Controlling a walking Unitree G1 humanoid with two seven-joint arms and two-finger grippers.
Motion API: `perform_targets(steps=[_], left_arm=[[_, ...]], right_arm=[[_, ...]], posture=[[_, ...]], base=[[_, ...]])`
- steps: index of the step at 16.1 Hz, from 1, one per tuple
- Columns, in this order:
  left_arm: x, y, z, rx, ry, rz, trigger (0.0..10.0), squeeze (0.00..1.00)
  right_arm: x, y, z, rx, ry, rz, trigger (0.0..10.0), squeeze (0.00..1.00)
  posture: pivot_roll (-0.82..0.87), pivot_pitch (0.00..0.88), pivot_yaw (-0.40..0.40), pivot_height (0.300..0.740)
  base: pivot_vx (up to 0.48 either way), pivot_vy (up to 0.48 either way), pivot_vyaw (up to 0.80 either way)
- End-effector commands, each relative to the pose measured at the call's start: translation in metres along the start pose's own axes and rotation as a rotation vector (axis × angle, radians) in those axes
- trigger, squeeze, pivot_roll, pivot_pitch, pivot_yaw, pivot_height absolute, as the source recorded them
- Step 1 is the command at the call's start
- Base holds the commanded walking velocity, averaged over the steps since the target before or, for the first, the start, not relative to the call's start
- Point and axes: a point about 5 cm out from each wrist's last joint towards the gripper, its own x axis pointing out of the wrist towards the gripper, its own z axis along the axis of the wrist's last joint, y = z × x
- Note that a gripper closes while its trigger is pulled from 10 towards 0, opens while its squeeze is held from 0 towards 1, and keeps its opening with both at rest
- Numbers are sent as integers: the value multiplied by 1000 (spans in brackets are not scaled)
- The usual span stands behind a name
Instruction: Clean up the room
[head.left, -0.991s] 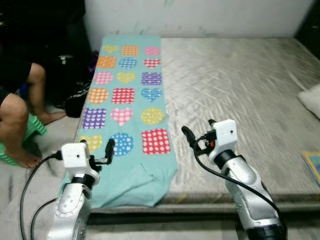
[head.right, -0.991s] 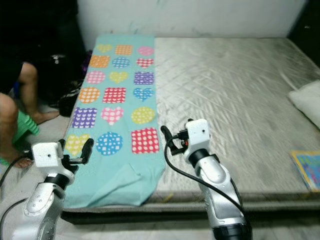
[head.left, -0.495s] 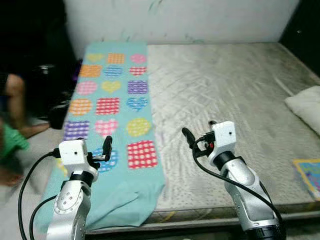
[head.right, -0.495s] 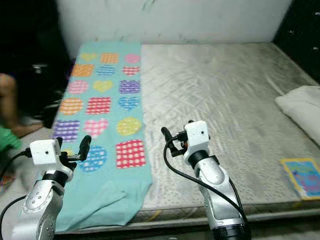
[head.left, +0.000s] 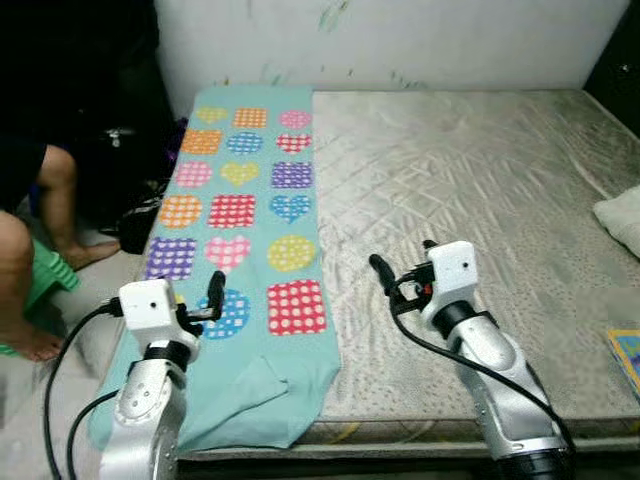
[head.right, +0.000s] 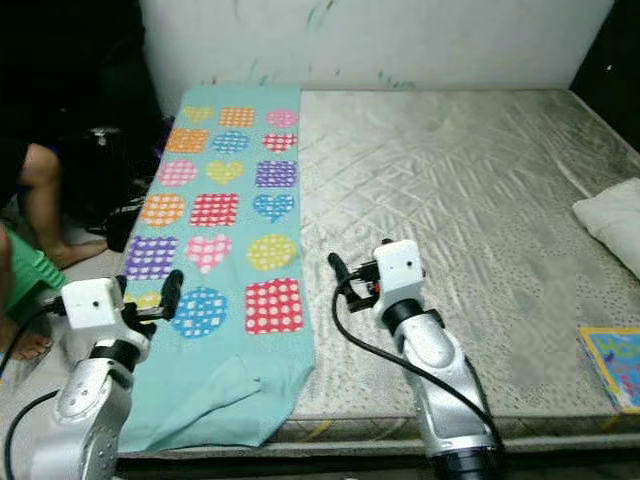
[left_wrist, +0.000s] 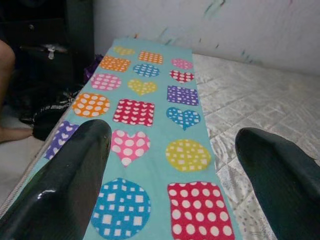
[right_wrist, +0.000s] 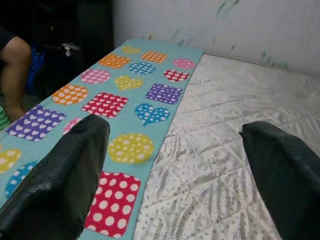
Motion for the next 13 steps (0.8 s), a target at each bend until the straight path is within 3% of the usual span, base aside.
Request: perform_targets(steps=[1, 8, 13], left_arm=[[-1, 5, -2, 9, 21, 10, 10000, 0], [-1, 5, -3, 4, 27, 15, 10000, 0], [-2, 5, -2, 9, 15, -1, 10000, 0]], right_arm=[[3, 3, 2, 3, -6, 9, 10000, 0], [5, -3, -1, -42, 12, -32, 10000, 0], [7, -3, -1, -40, 4, -28, 10000, 0]], posture=[[-149, 67, -6, 740], [-147, 75, -3, 740], [-144, 68, -4, 740]], base=[[0, 480, 0], [0, 480, 0], [0, 0, 0]])
